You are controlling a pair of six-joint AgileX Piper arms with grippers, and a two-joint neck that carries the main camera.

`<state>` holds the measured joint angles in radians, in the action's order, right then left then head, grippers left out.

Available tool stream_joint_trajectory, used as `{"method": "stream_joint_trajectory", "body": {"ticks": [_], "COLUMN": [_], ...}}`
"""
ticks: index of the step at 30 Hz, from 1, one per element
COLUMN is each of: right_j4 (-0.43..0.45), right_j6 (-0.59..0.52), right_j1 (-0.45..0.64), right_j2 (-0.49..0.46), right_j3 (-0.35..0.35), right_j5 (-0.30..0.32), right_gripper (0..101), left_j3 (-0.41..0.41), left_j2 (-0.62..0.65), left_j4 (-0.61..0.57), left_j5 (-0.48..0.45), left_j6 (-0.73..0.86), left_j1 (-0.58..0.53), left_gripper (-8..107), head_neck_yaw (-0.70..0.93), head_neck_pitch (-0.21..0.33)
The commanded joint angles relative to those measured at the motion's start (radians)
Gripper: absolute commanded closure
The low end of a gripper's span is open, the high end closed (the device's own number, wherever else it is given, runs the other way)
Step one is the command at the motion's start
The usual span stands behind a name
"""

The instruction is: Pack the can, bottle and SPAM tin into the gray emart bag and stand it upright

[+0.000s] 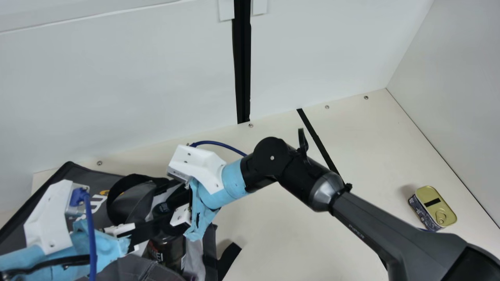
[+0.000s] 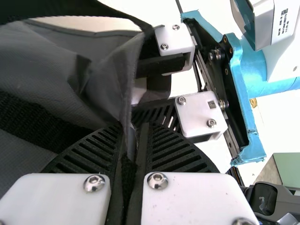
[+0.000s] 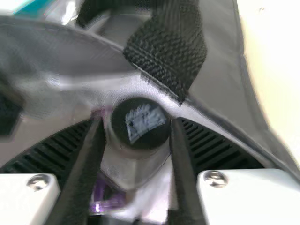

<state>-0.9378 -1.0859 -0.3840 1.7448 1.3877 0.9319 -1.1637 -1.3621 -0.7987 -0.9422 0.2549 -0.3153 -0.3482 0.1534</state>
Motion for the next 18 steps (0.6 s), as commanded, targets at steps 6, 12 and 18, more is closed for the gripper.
{"method": "stream_joint_trajectory", "body": {"ticks": [6, 12, 18], "right_j4": [-0.032, -0.037, -0.043], "right_j6": [0.000, -0.013, -0.030], "right_j1": [0.017, 0.035, 0.062], "right_j2": [-0.013, -0.030, -0.056], "right_j3": [-0.007, -0.017, -0.034], "right_j5": [-0.004, 0.011, 0.035], "right_gripper": [15, 6, 6], "left_j3": [0.000, 0.000, 0.000], "left_j2": [0.000, 0.000, 0.000], "left_j4": [-0.004, -0.008, -0.008], "left_j5": [0.002, 0.003, 0.003], "left_j6": [0.000, 0.000, 0.000], "left_j1": [0.000, 0.000, 0.000], "left_gripper": [107, 107, 107], "head_neck_yaw": [-0.001, -0.001, -0.001], "head_neck_pitch": [0.021, 0.021, 0.021]}}
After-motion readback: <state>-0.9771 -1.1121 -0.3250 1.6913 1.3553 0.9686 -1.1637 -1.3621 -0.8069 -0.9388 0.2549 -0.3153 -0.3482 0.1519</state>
